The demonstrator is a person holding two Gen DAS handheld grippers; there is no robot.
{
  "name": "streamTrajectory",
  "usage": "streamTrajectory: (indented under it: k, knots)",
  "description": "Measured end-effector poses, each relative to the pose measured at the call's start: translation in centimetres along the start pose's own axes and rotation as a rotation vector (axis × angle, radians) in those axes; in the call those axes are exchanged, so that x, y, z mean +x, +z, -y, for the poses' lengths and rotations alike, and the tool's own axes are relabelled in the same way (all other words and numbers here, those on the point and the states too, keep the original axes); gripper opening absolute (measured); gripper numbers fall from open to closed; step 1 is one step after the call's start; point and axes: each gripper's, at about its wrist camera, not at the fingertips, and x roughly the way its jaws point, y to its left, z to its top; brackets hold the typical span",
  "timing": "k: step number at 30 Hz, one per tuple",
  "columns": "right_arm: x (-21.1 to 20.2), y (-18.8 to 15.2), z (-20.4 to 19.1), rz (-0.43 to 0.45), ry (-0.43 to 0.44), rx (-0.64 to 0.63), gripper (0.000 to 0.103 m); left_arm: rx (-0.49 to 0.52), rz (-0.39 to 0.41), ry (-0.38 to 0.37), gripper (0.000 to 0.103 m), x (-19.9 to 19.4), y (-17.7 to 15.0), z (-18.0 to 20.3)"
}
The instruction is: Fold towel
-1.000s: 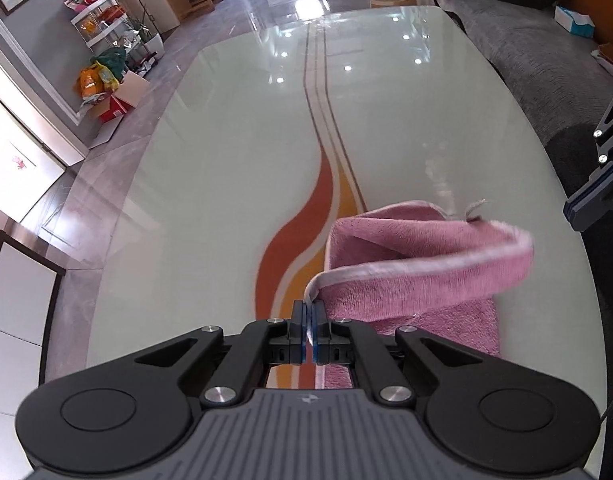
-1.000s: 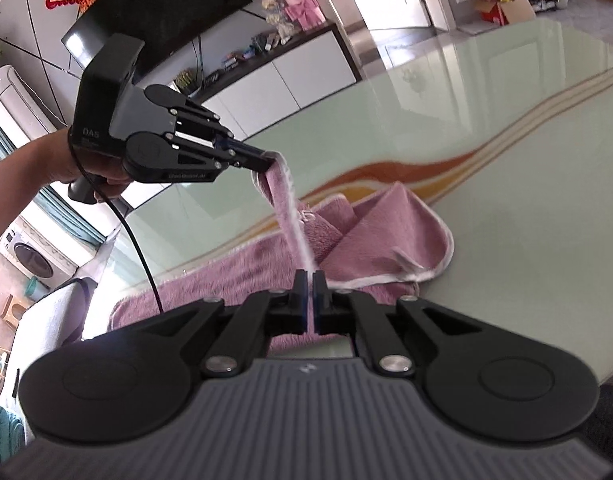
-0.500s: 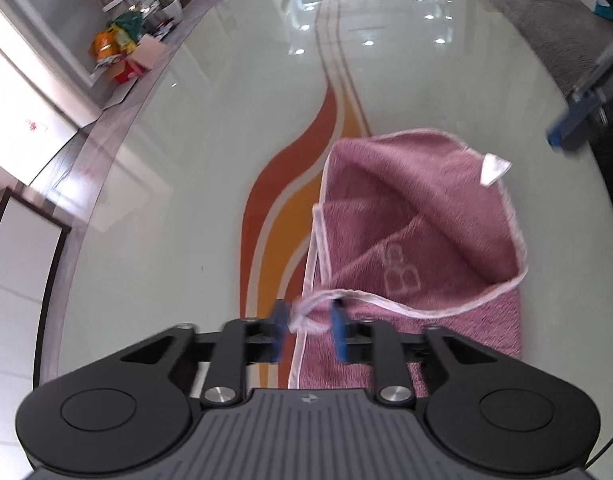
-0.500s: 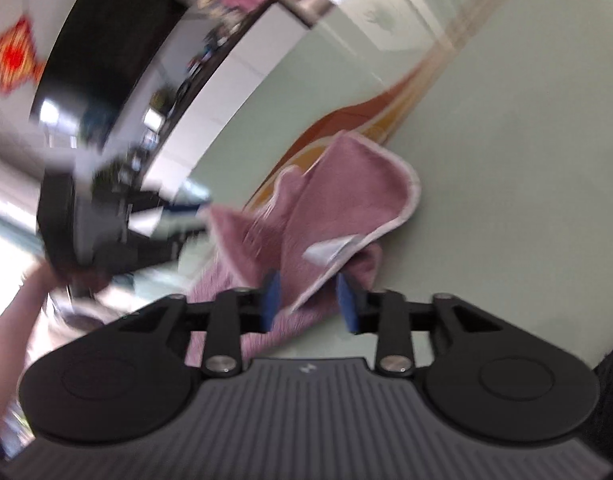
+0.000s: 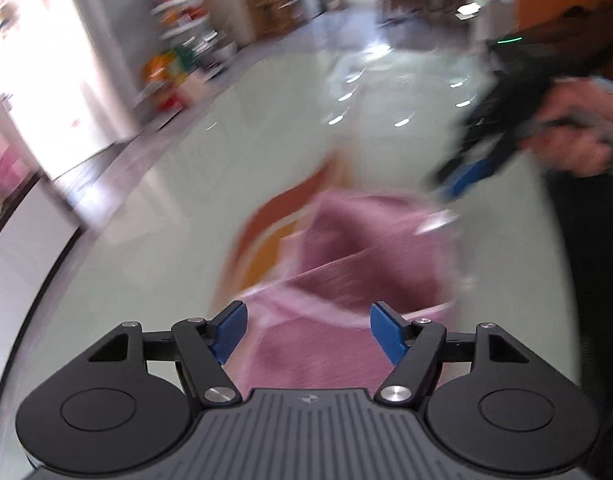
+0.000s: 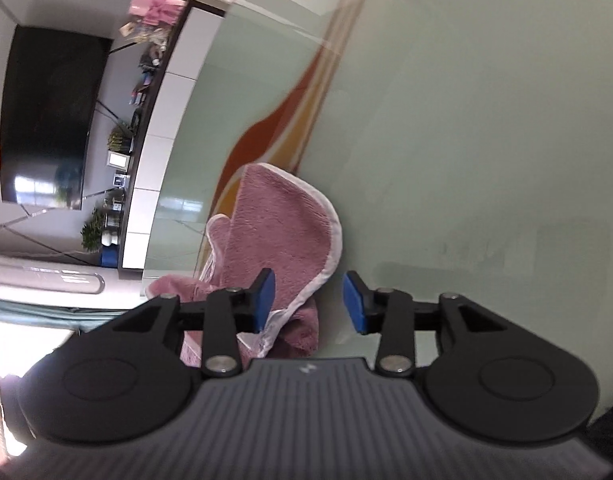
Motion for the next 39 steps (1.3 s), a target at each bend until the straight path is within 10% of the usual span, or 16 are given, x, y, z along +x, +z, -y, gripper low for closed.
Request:
streamTrajectory:
  k: [2,6,23,30,39]
  knots:
    - [0.3,0.2,0.3,-0.010,0.003,0.022,0.037,0.040,0.017,-0.026,0.069,0.8,0.4,2.1]
    - [0.4,0.5,0.6,-0.014,0.002,0.040,0.037,0.017,-0.010,-0.083,0.031,4.2,0.6,3.9]
    - [0.4,0.7,1.1,-0.017,0.021,0.061,0.037,0.241,-0.172,-0.072,0.031,6.8,0.8,6.2]
    - [0.8,0.8,0.9,-0.026,0.023,0.091,0.037,0.264,-0.175,-0.066,0.002,6.7,0.6,6.7]
    - [2.0,0.2,0.8,-0.051,0.058,0.174,0.037,0.208,-0.124,-0.061,0.002,5.1,0.8,6.0]
